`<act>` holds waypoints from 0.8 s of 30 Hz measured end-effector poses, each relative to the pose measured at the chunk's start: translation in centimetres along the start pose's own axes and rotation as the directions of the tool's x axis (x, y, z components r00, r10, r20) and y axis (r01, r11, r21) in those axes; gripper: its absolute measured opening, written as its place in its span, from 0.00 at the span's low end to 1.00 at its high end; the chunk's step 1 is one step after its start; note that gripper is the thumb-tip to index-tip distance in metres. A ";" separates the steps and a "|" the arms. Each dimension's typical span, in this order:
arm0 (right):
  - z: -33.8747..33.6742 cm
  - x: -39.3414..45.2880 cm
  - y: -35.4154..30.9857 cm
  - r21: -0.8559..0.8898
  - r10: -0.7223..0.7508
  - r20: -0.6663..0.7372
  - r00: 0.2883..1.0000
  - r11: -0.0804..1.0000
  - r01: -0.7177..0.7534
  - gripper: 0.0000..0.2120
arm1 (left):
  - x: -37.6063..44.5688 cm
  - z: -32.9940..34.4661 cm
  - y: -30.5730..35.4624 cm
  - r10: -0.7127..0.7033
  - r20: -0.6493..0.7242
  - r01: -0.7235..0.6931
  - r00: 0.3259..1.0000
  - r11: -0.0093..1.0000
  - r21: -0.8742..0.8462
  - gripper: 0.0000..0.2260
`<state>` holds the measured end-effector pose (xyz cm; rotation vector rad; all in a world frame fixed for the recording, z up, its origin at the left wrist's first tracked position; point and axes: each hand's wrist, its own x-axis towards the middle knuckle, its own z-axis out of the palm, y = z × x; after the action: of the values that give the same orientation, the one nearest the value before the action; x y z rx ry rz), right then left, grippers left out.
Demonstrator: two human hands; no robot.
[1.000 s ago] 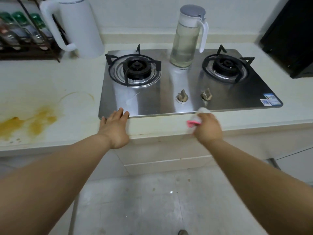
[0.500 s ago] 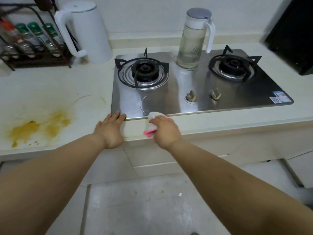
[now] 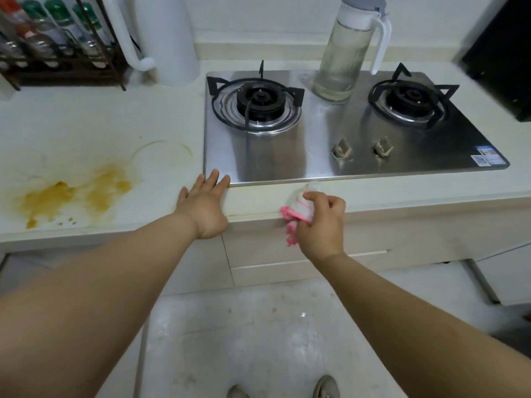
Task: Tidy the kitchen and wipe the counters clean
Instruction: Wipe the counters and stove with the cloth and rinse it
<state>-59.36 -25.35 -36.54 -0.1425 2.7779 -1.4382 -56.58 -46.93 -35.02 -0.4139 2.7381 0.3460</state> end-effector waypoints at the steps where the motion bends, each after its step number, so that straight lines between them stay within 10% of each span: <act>1: -1.0 0.2 0.5 0.030 0.060 -0.031 0.998 0.998 -0.059 0.23 | 0.0 0.0 0.0 0.002 0.000 -0.002 1.000 1.000 -0.001 0.42; 5: -2.9 1.6 2.2 0.136 0.329 -0.268 0.905 0.943 -0.302 0.18 | 0.0 0.3 0.1 0.003 -0.007 -0.003 1.000 1.000 0.011 0.42; 14: 6.3 -3.1 -2.8 0.492 0.390 0.077 0.917 0.786 -0.376 0.12 | 0.0 -0.3 0.1 0.002 0.013 -0.003 1.000 0.998 0.067 0.41; 24: -0.6 0.9 0.8 0.569 0.638 -0.122 0.760 0.673 -0.473 0.18 | 0.0 0.4 0.1 0.022 -0.028 -0.021 0.999 0.999 0.040 0.41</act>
<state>-60.31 -24.47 -36.78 0.9503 2.1540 -2.0234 -56.52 -46.72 -35.40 -0.3823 2.7739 0.2925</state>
